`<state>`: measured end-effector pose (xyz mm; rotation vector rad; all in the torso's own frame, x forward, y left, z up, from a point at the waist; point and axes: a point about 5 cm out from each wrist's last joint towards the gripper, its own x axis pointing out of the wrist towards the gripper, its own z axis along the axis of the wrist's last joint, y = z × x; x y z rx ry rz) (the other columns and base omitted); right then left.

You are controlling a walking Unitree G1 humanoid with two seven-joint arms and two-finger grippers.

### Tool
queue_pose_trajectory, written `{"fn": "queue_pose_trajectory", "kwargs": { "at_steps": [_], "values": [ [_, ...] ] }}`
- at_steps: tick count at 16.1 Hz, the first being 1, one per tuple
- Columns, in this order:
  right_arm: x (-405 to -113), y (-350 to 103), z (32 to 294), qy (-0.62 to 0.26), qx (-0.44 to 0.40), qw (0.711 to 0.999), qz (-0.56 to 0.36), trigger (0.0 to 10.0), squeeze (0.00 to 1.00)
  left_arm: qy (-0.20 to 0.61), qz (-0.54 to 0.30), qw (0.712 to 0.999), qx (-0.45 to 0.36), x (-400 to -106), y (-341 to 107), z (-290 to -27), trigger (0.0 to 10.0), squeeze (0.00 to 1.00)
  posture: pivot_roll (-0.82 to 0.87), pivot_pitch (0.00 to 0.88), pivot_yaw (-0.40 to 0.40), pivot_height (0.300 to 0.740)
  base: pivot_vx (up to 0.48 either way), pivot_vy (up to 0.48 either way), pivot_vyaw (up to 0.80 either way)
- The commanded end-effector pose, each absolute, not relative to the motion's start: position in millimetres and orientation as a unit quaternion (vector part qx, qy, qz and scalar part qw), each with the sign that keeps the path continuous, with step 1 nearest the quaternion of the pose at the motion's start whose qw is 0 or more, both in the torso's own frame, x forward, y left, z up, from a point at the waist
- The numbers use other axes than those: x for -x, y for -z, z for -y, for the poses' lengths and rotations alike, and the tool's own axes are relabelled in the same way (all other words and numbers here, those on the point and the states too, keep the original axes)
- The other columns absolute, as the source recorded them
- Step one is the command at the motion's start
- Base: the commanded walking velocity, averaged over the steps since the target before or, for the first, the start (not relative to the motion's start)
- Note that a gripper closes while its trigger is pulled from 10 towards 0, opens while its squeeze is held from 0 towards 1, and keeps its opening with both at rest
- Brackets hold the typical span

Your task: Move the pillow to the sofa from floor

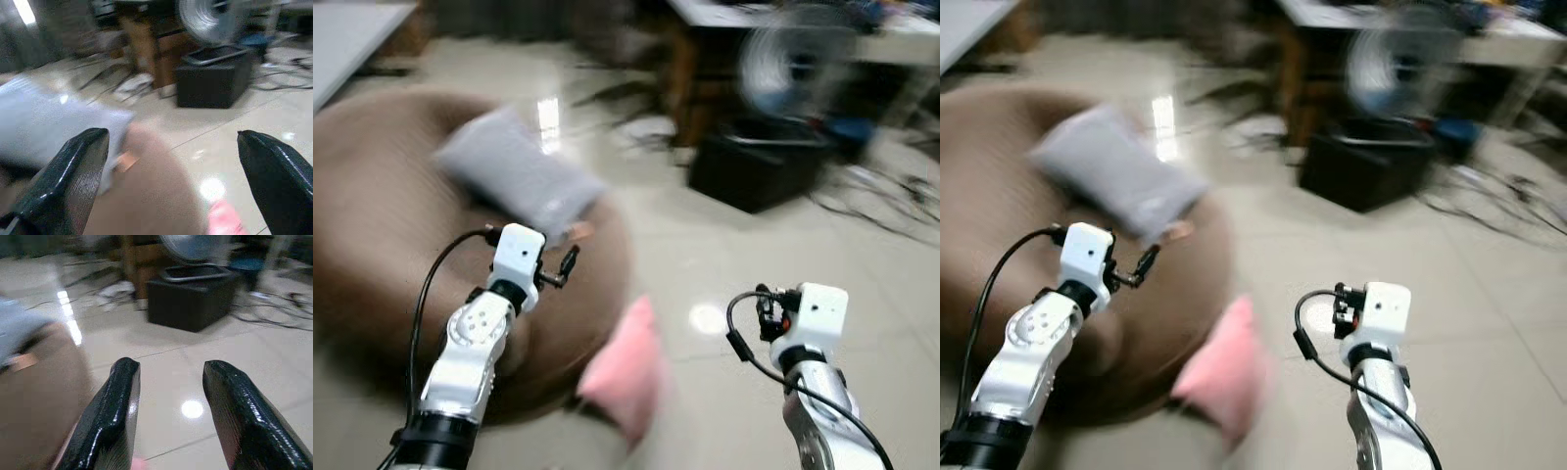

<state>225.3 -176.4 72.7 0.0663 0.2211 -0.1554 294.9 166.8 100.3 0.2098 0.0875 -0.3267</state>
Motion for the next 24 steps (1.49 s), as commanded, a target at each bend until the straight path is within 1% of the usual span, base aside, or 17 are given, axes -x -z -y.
{"fn": "queue_pose_trajectory", "kwargs": {
  "at_steps": [1,3,5,7,8,11,13,14,16,17,18,21,24],
  "values": [
    [-221.5,-72.6,186.3,0.095,-0.027,0.989,-0.111,10.0,0.00,0.187,-0.037,0.976,-0.101,-294.9,-102.2,-152.0,10.0,0.00,0.02,0.000,-0.066,0.740,0.405,0.000,-0.77],
    [-220.7,-71.5,183.9,0.086,-0.014,0.989,-0.117,10.0,0.00,0.198,-0.037,0.973,-0.110,-291.1,-99.9,-150.9,10.0,0.00,0.02,0.000,-0.065,0.740,0.000,0.000,0.00],
    [-222.9,-71.6,181.3,0.067,-0.012,0.991,-0.117,10.0,0.00,0.193,-0.047,0.972,-0.126,-288.3,-95.3,-155.6,10.0,0.00,0.03,0.004,-0.064,0.740,0.000,0.000,0.00],
    [-225.9,-71.9,177.6,0.036,0.005,0.992,-0.119,10.0,0.00,0.162,-0.061,0.974,-0.146,-286.0,-89.5,-170.4,10.0,0.00,0.04,0.015,-0.069,0.740,0.000,0.000,0.00],
    [-226.5,-70.4,176.0,0.025,0.015,0.992,-0.126,10.0,0.00,0.155,-0.064,0.975,-0.144,-283.5,-89.0,-176.0,10.0,0.00,0.04,0.018,-0.073,0.740,0.000,0.000,0.00],
    [-226.3,-67.3,174.8,0.017,0.011,0.991,-0.132,10.0,0.00,0.160,-0.065,0.974,-0.146,-277.8,-88.3,-177.1,10.0,0.00,0.05,0.021,-0.078,0.711,0.000,0.000,0.00],
    [-226.1,-66.5,175.2,0.012,0.014,0.991,-0.133,10.0,0.00,0.163,-0.069,0.976,-0.130,-273.7,-84.8,-174.5,10.0,0.00,0.05,0.025,-0.081,0.696,0.000,0.000,0.00],
    [-226.2,-66.9,174.7,0.004,0.022,0.991,-0.129,10.0,0.00,0.158,-0.080,0.978,-0.109,-270.1,-79.3,-173.2,10.0,0.00,0.05,0.027,-0.083,0.686,0.000,0.000,0.00],
    [-226.0,-67.6,174.1,-0.008,0.078,0.991,-0.108,10.0,0.00,0.147,-0.095,0.983,-0.060,-266.0,-73.4,-171.8,10.0,0.00,0.05,0.031,-0.088,0.666,0.000,0.000,0.00],
    [-225.6,-66.8,173.9,-0.007,0.082,0.991,-0.104,10.0,0.00,0.145,-0.091,0.983,-0.070,-265.9,-74.2,-172.0,10.0,0.00,0.05,0.036,-0.096,0.661,0.000,0.000,0.00],
    [-225.4,-65.5,173.3,-0.005,0.079,0.992,-0.101,10.0,0.00,0.150,-0.071,0.981,-0.097,-266.2,-79.7,-171.0,10.0,0.00,0.05,0.043,-0.103,0.646,0.000,0.000,0.00],
    [-230.8,-67.7,166.8,-0.015,0.079,0.993,-0.089,10.0,0.00,0.134,-0.040,0.985,-0.102,-271.0,-92.2,-170.0,10.0,0.00,0.06,0.054,-0.106,0.621,0.000,0.000,0.00],
    [-234.5,-68.3,162.5,-0.025,0.076,0.994,-0.078,10.0,0.00,0.152,-0.020,0.981,-0.116,-271.1,-100.9,-163.4,10.0,0.00,0.07,0.065,-0.105,0.596,0.000,0.000,0.00]
  ]
}}
